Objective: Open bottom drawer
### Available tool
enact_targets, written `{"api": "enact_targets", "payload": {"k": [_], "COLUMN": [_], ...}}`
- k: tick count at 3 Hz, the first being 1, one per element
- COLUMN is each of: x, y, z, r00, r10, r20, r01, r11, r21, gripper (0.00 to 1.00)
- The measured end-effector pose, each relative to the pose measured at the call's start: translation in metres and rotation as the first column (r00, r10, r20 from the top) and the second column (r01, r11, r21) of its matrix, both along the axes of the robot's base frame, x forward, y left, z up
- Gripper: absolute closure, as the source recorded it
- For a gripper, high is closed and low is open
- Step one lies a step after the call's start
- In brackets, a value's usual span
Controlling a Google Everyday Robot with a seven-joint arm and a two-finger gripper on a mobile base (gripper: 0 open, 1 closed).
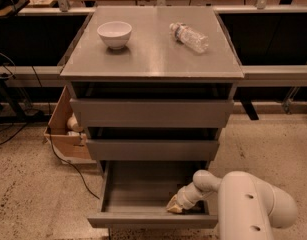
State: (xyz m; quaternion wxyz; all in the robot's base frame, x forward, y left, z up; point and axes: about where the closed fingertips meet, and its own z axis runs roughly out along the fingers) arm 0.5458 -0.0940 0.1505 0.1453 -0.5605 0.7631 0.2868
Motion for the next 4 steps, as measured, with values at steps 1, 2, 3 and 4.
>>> {"api": "enact_targets", "payload": {"k": [1,2,3,4], "x": [-0.010,-0.013,-0.016,-0.033], "y": [0.004,0.004,0.004,0.002], "z": [-0.002,-0.004,-0.004,-0.004], "r00": [0.9983,0.9965,0.9944,0.9878], "r10": [0.036,0.050,0.065,0.108], "r20": [-0.047,-0.066,-0.083,-0.112], "r01": [-0.036,-0.051,-0.068,-0.108], "r11": [0.999,0.998,0.997,0.994], "r21": [-0.012,-0.024,-0.029,0.005], "gripper": [1.00,1.00,1.00,1.00]}}
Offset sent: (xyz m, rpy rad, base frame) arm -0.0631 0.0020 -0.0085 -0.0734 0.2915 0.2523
